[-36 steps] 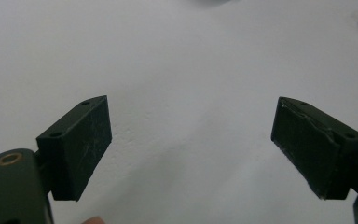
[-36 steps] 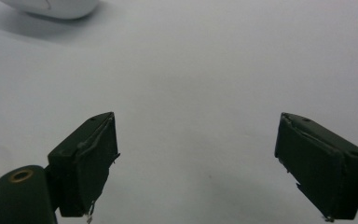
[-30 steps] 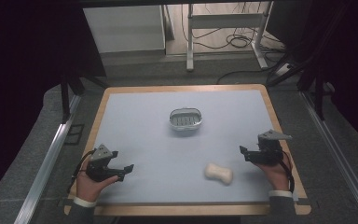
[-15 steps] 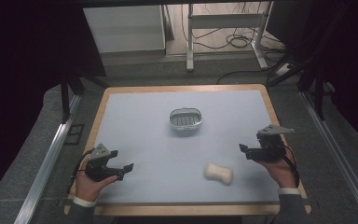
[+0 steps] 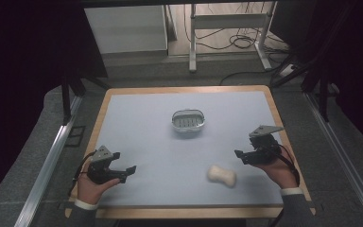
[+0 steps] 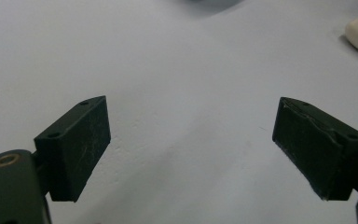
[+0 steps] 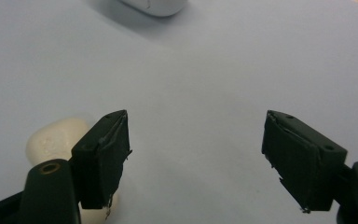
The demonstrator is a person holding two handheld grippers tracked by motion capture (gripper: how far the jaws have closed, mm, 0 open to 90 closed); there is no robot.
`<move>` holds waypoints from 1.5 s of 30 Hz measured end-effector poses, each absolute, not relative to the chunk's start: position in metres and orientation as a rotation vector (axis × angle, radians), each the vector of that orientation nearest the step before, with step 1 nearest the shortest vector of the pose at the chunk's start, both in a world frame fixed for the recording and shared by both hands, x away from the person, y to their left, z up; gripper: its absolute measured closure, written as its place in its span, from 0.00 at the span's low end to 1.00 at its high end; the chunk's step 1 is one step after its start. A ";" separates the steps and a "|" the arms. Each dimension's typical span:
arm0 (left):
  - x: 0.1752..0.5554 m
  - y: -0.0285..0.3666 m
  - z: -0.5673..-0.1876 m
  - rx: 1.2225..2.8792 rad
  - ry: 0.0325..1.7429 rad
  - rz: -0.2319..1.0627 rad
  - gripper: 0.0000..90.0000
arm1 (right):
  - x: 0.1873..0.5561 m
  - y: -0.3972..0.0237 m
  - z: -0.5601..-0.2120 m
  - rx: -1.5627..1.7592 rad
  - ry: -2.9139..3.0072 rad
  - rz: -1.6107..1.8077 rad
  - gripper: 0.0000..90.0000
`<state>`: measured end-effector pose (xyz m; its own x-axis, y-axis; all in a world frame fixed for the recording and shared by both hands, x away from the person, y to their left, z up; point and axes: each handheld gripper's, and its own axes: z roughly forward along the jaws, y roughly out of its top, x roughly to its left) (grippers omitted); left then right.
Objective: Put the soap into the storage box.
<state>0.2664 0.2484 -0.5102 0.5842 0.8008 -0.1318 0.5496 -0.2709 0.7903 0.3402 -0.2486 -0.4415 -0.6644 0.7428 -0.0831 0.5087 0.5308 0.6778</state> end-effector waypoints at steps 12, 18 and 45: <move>0.268 0.245 -0.513 1.987 1.076 0.369 0.13 | 0.332 -0.226 -0.453 0.966 2.560 0.836 0.25; 0.268 0.244 -0.514 1.998 1.074 0.370 0.13 | 0.327 -0.214 -0.457 0.909 2.614 0.801 0.26; 0.268 0.245 -0.516 1.998 1.071 0.372 0.12 | 0.319 -0.174 -0.486 0.741 2.837 0.557 0.34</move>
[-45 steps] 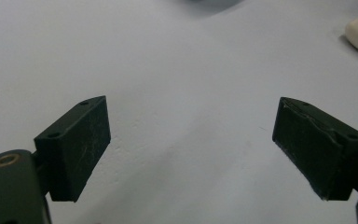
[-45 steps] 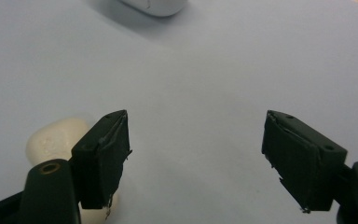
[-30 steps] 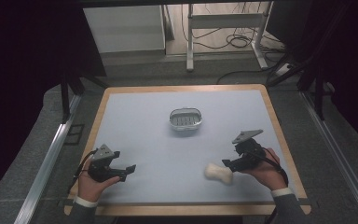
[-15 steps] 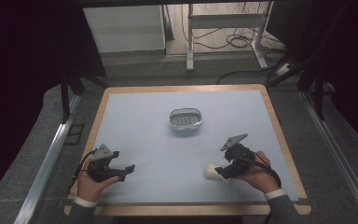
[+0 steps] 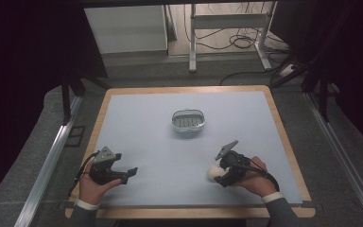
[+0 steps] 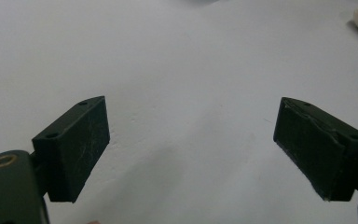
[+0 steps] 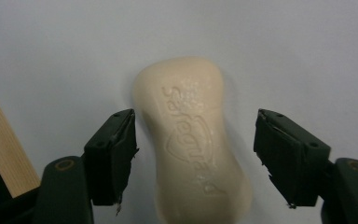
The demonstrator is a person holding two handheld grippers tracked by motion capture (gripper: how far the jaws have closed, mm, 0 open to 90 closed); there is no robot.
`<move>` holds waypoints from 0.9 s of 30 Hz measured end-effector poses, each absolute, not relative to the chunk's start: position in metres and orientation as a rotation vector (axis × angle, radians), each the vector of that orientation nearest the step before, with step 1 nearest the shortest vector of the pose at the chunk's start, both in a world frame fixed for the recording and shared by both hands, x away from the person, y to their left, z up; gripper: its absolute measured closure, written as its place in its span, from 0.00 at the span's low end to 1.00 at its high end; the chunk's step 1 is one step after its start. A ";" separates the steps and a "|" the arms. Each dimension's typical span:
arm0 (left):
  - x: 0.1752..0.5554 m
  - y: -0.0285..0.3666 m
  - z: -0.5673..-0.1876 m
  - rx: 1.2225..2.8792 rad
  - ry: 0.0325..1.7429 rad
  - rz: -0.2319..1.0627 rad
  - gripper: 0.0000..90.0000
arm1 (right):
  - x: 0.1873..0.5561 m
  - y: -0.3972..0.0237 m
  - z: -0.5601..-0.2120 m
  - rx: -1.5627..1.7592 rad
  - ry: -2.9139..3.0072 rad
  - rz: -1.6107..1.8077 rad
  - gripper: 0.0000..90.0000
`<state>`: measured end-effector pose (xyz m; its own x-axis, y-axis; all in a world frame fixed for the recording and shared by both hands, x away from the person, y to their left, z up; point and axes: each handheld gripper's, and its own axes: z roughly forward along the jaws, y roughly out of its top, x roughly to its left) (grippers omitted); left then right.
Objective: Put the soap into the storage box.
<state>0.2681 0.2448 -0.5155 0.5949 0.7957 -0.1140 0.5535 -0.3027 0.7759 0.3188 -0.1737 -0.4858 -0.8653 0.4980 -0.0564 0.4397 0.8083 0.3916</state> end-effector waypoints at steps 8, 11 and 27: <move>0.268 0.245 -0.515 1.998 1.069 0.373 0.12 | 0.320 -0.165 -0.494 0.690 2.884 0.445 0.40; 0.268 0.244 -0.516 2.002 1.067 0.371 0.12 | 0.319 -0.165 -0.497 0.666 2.879 0.406 0.46; 0.268 0.245 -0.515 1.999 1.066 0.374 0.12 | 0.319 -0.161 -0.488 0.673 2.878 0.389 0.55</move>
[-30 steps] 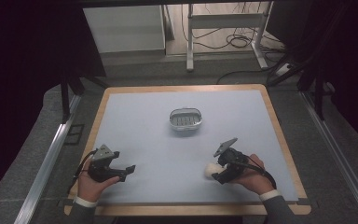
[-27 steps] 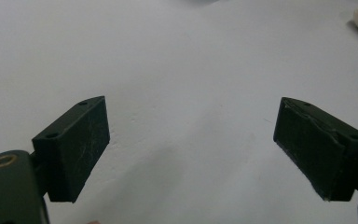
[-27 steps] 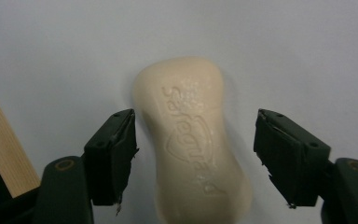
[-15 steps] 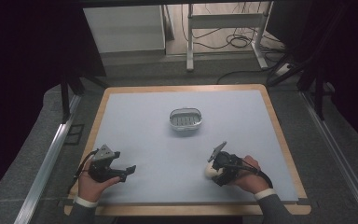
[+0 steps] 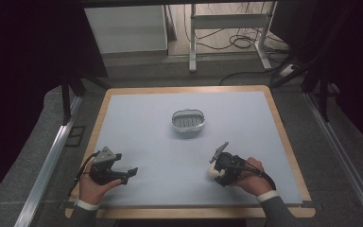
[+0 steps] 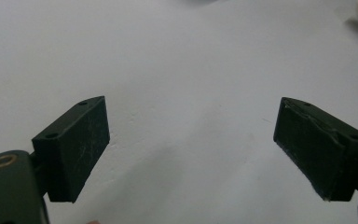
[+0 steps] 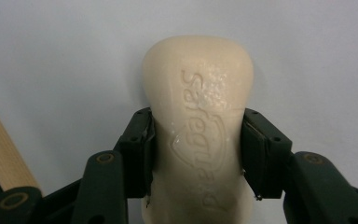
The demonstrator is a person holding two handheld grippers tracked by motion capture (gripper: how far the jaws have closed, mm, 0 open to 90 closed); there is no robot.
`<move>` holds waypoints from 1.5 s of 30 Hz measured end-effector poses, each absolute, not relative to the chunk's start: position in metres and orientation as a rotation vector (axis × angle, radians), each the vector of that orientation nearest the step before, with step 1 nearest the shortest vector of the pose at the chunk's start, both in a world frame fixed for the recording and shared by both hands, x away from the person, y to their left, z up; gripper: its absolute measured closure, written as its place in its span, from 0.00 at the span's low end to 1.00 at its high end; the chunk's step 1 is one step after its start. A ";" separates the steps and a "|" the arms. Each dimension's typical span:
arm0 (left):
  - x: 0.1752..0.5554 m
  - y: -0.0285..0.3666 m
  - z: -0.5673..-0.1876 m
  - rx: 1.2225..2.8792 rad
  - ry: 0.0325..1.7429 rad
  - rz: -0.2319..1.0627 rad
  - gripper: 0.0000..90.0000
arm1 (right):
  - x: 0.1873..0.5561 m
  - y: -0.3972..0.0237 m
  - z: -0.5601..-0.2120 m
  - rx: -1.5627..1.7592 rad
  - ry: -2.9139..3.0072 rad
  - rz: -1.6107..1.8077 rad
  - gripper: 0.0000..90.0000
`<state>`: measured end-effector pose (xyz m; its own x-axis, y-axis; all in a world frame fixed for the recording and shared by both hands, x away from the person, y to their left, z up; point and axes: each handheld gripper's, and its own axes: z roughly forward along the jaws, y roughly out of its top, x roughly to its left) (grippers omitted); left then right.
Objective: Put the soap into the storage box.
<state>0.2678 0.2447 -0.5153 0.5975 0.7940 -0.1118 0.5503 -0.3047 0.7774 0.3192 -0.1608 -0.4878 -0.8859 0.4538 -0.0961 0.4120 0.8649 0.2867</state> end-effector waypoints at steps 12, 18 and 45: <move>0.268 0.245 -0.515 2.001 1.066 0.371 0.12 | 0.326 -0.168 -0.471 0.706 2.813 0.480 0.55; 0.268 0.244 -0.515 2.005 1.065 0.371 0.12 | 0.332 -0.168 -0.464 0.714 2.786 0.517 0.55; 0.269 0.242 -0.517 2.021 1.055 0.366 0.12 | 0.366 -0.145 -0.450 0.692 2.748 0.589 0.55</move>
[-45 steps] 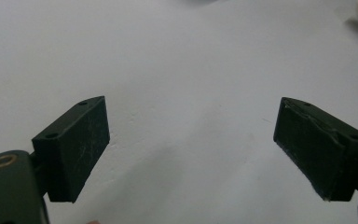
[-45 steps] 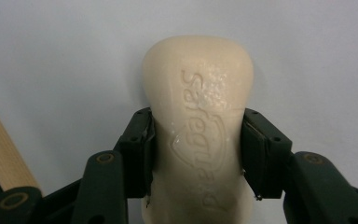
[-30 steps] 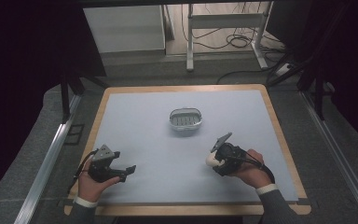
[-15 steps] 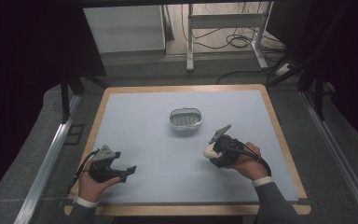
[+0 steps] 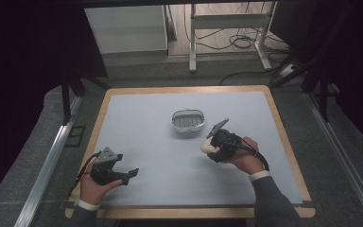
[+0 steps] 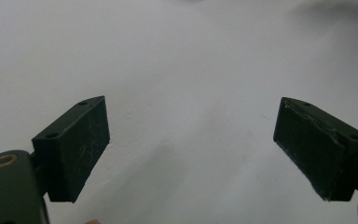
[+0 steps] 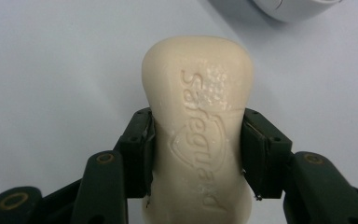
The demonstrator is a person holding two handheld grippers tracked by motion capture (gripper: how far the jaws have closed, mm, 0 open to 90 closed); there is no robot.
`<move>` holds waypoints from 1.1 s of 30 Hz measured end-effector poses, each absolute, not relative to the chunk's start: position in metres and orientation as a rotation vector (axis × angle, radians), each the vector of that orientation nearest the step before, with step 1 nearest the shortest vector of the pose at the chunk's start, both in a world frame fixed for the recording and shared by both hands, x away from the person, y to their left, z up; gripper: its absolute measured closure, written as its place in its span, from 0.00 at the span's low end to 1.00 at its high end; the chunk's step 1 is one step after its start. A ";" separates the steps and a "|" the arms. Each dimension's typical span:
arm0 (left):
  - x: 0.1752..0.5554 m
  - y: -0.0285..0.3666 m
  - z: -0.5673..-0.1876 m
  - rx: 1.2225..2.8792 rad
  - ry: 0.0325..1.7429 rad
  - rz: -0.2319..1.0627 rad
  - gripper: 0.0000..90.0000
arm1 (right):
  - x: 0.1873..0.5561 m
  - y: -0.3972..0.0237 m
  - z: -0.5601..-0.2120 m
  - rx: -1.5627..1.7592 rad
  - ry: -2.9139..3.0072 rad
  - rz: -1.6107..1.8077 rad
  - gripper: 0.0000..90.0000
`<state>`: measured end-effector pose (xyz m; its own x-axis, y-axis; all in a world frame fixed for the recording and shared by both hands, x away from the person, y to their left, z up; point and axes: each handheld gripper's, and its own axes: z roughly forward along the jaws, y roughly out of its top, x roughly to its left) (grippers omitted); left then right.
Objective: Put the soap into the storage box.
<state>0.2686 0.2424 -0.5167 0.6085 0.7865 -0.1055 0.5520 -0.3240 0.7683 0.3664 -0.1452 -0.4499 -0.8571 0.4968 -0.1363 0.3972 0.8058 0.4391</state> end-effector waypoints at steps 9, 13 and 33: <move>0.268 0.243 -0.516 2.015 1.054 0.367 0.12 | 0.376 -0.138 -0.450 0.688 2.752 0.598 0.55; 0.268 0.243 -0.516 2.021 1.053 0.362 0.12 | 0.380 -0.137 -0.449 0.687 2.751 0.606 0.55; 0.268 0.244 -0.515 2.013 1.049 0.357 0.12 | 0.404 -0.121 -0.441 0.666 2.739 0.600 0.55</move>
